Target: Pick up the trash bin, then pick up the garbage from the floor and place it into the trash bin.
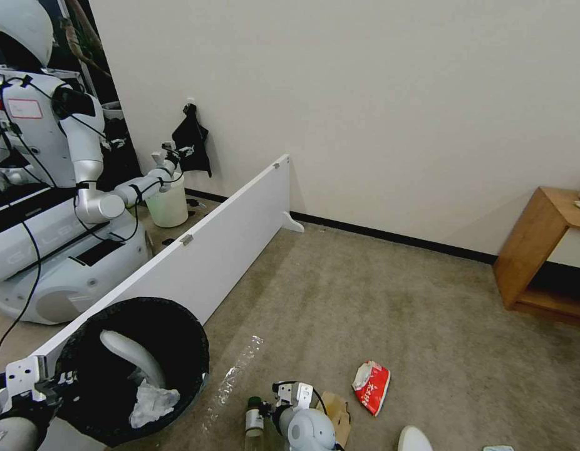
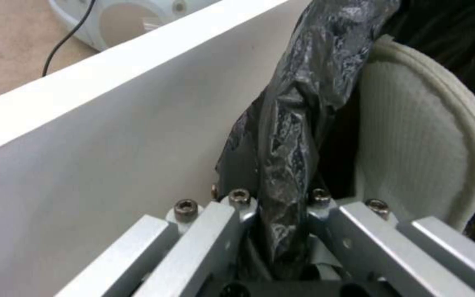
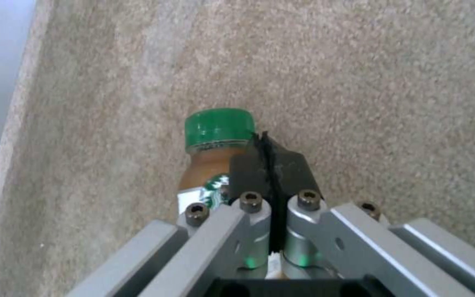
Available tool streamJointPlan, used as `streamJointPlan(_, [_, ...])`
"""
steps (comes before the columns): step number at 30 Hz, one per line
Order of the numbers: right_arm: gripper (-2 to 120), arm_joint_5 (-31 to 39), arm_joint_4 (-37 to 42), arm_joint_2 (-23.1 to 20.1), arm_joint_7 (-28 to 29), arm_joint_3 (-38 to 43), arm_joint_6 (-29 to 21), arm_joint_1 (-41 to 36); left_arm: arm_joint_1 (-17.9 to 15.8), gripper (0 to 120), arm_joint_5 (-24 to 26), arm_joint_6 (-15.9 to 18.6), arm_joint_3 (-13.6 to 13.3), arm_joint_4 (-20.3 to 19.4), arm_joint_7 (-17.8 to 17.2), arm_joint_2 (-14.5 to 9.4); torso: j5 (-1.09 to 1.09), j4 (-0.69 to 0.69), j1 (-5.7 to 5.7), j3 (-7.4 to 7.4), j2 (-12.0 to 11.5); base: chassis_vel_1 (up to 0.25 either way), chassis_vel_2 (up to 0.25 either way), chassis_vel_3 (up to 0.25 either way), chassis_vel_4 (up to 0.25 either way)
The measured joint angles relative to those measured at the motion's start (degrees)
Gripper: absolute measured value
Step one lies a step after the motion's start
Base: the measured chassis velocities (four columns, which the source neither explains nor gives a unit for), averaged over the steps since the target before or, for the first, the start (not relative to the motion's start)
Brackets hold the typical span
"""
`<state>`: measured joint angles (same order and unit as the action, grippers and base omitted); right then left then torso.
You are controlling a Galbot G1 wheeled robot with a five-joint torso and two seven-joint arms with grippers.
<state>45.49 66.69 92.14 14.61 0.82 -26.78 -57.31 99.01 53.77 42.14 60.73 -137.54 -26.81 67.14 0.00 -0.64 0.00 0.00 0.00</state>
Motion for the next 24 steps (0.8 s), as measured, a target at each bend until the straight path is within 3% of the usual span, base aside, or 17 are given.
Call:
streamJointPlan(20, [0, 1.26, 3.93, -0.01, 0.49, -1.23, -0.60, -0.54, -0.04, 3, 0.28, -0.01, 0.10, 0.06, 0.00, -0.05, 0.00, 0.00, 0.00, 0.00, 0.00, 0.000, 0.000, 0.000, 0.000])
streamJointPlan(24, [20, 1.91, 7.72, -0.41, 1.14, -2.86, -0.99, -1.11, -0.05, 3, 0.30, -0.01, 0.10, 0.06, 0.00, -0.05, 0.01, 0.01, 0.00, 0.00, 0.00, 0.000, 0.000, 0.000, 0.000])
